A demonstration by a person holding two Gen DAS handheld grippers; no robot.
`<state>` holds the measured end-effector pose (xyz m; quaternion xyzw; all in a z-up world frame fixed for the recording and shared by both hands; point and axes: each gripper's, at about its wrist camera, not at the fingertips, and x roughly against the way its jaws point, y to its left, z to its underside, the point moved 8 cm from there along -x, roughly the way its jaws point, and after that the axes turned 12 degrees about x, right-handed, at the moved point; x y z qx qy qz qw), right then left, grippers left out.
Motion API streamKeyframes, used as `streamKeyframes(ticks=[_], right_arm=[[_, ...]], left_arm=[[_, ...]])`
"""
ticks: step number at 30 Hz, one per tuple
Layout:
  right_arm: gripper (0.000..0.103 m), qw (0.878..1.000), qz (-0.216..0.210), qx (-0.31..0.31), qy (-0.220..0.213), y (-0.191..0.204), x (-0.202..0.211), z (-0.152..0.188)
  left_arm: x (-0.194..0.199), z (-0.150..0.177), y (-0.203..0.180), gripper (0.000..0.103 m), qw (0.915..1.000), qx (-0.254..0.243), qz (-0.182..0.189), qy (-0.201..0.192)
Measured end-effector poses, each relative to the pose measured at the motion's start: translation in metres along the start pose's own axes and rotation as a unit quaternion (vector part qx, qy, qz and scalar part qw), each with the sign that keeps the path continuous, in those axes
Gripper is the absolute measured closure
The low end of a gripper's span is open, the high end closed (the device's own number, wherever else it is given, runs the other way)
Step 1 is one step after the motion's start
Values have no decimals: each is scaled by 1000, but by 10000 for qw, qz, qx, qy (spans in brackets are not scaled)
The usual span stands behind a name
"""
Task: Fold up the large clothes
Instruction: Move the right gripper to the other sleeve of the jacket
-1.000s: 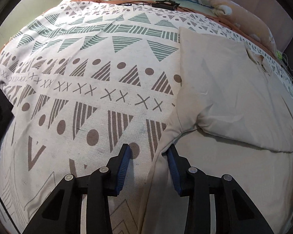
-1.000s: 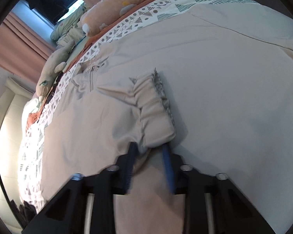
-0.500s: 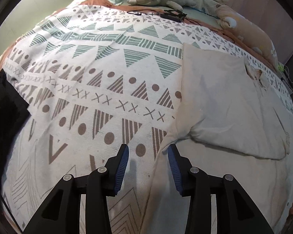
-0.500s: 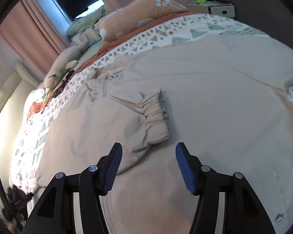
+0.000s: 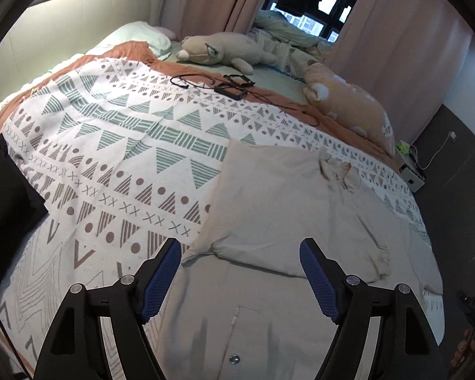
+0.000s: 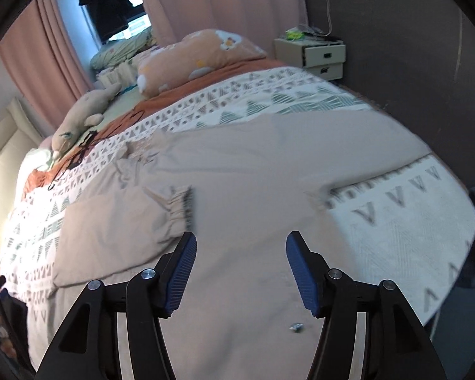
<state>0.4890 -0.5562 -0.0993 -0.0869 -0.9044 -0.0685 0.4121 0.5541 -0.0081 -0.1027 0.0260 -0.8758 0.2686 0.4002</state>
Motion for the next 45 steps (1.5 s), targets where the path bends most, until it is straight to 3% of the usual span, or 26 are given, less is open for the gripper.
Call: streamKeyframes(ticks=[6,12,25,28,31,33,45], right_arm=[[43,9993,312,-166,-119,-79,34,6],[43,9981,415,-403,-190,-151,44,31],[43,9917,409,-1159,-382,-273,-9,46],[45,9878,348,-1433,-506,-296,-27,41],[46,9844,252,-1634,-597,-315,-48,35],[56,9848,312,-1610,-571,-325,-63,30],[59,9862,311,-1591,-339,-364,-152,4]], left_arm=[[29,13,-30,17,9992,-167,79,-363],[25,39,-74,15,9986,-377,231,-296],[-26,92,-156,15,9963,-783,357,19],[-34,101,-161,15,9965,-755,369,-43],[-45,112,-165,15,9937,-1097,208,-78],[-52,116,-160,15,9925,-1214,35,-115],[-100,118,-96,15,9912,-1082,-744,189]])
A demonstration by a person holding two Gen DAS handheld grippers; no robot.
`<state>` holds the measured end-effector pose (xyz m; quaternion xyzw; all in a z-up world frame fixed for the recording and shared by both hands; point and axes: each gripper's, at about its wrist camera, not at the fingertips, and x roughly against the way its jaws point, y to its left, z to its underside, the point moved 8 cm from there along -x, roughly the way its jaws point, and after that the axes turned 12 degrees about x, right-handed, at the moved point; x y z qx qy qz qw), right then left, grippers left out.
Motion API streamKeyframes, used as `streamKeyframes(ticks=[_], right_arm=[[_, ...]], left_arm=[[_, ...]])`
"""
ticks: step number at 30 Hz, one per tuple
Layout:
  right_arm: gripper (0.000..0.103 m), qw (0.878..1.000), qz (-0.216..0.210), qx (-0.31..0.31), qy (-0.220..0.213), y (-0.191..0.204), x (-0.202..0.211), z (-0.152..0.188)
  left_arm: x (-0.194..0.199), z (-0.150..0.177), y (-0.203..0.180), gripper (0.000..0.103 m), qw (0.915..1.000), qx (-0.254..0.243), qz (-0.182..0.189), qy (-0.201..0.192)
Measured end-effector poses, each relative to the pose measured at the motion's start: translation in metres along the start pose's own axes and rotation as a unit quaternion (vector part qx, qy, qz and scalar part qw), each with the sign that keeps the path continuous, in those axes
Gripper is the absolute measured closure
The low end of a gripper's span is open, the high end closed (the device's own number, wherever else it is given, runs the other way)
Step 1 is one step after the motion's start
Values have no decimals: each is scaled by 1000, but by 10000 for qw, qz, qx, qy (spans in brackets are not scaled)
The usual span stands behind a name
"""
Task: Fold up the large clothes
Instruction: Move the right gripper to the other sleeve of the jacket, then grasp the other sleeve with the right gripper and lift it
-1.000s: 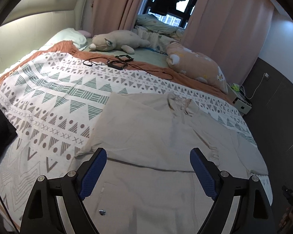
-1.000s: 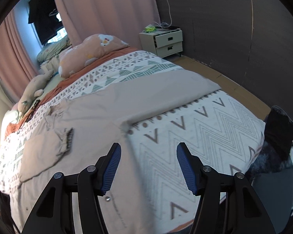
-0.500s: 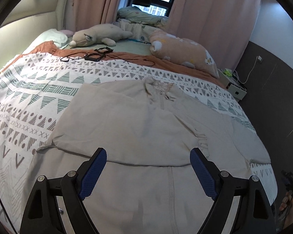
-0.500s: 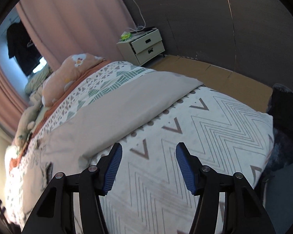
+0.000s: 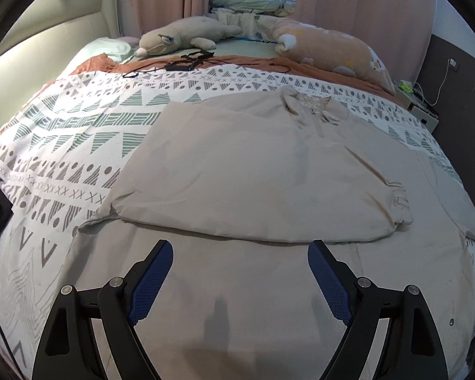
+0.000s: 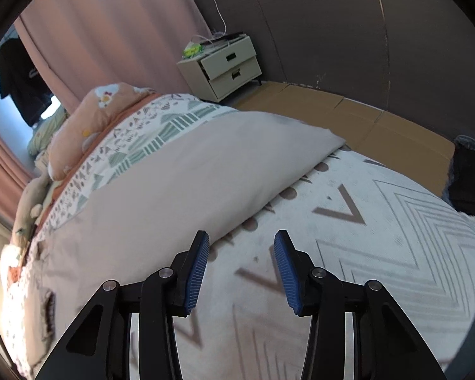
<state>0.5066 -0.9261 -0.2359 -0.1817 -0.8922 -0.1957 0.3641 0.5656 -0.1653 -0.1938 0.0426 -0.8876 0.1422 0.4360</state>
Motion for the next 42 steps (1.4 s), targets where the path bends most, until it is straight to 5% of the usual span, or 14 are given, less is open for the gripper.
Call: streamKeyframes(ticks=[7,9,16,18,24,32,42], right_arm=[[59,9999,99,-65,114,-11,-39,-9],[72,9996,173,-165,115,-16,-47,-9],[78,9995,205,-250,25,-20,-62,-17],[97,9994,296,-182,34,-21,-61,-19],[100,9991,281,16,-320,-10,-23,-45],[101,9934,266,833,-740,58,60,-108],[101,9798,-223,1708,-1016,184,123,-128]], left_arm=[[-5,-6,21,15,9997,207,-90,27],[-7,-7,26,15,9996,259,-107,59],[-4,-14,38,15,9992,334,-222,78],[8,-21,41,15,9992,324,-215,-49],[41,-40,50,15,9976,537,-8,-427],[66,-44,52,15,9952,760,340,-518],[73,-36,66,15,9903,1198,561,-432]])
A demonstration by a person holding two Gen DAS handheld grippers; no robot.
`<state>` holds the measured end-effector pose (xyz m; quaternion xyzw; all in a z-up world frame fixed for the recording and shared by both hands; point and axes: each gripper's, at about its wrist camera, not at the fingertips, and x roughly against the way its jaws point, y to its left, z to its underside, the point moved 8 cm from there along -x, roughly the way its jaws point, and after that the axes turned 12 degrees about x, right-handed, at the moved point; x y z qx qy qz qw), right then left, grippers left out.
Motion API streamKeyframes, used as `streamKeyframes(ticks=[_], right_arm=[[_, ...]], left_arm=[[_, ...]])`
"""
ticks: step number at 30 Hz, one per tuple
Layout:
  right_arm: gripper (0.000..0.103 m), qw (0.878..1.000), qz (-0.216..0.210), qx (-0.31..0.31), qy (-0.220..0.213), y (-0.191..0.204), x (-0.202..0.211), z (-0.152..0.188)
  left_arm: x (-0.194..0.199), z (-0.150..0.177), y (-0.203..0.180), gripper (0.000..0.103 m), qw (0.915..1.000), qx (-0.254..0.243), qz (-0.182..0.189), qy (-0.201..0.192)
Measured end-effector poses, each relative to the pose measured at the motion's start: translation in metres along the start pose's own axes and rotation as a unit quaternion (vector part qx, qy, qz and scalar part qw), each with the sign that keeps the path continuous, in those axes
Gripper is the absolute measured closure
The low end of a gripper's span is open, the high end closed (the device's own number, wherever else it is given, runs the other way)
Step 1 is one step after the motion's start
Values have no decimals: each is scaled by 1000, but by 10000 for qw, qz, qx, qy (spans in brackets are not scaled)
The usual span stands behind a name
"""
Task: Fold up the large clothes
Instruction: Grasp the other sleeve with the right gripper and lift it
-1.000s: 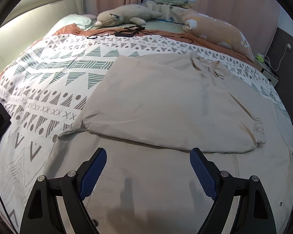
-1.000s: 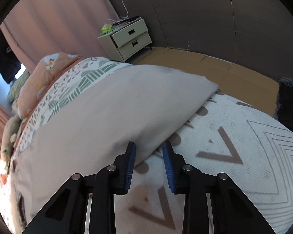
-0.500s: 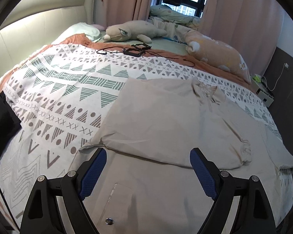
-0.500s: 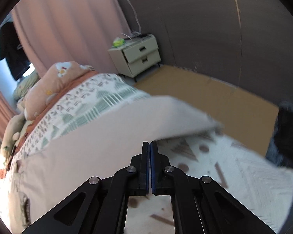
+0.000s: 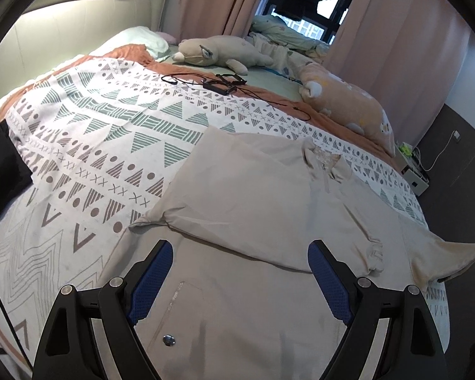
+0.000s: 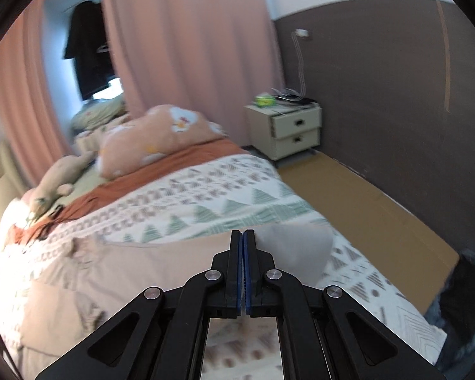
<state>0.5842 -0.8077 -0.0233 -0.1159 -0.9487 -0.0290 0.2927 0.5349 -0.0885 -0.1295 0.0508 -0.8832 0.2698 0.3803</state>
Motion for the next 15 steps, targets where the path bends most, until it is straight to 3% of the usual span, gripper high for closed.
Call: streamKeyframes(ticks=[7,15], right_arm=[[101,9958,-735,518,-150,100,23,-16],[101,9841,-1421,1065,1,206,31,0]], left_arm=[[-12,3,14,15,9998,148,-93,124],[-32,4,30,15,9983,419,-187,351]])
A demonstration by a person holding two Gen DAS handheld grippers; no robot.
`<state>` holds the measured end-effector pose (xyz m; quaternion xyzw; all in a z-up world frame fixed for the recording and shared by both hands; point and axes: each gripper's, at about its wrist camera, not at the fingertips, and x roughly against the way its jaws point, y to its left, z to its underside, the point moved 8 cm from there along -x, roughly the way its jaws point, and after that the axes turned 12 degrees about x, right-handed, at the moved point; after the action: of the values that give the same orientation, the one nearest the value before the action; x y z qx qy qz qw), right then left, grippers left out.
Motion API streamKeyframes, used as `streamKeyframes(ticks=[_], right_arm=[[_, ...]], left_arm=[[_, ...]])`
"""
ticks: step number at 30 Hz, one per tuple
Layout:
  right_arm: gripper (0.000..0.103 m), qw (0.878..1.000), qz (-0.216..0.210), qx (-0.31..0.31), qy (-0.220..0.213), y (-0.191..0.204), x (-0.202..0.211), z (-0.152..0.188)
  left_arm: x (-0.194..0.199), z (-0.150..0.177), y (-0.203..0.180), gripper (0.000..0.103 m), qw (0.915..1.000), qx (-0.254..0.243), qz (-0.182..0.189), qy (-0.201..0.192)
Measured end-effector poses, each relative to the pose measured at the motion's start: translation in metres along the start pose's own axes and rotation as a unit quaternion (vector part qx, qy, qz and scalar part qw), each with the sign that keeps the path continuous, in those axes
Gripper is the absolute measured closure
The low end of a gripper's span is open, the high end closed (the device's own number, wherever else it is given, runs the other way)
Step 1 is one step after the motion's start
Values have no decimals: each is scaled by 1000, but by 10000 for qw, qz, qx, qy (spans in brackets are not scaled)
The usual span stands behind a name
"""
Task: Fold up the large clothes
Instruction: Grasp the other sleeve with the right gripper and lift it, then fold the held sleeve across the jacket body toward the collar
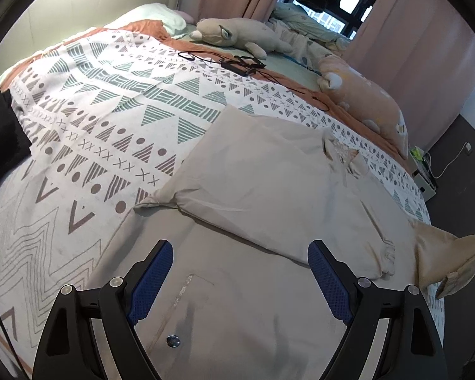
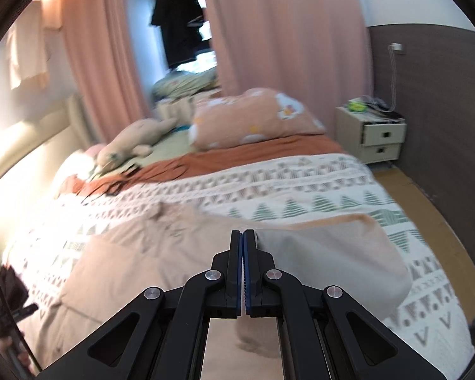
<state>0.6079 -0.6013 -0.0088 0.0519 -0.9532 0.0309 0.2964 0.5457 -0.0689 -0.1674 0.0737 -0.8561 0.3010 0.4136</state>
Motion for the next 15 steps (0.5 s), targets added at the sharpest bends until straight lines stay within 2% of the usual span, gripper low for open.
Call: streamKeyframes(ticks=[4,12,15], right_arm=[[101,9989,-338,248,194,52,-21,6],[101,9908,-978,665,657,152,-74,43],[100,9873,-906,768,1057,179,-100,63]], left_arm=[[-8,-5,11,15,9998,163,-140,14],[-9,-9,20,15,9991,415,-85,54],[-9,-11,22,15,9989,464,-74,62]])
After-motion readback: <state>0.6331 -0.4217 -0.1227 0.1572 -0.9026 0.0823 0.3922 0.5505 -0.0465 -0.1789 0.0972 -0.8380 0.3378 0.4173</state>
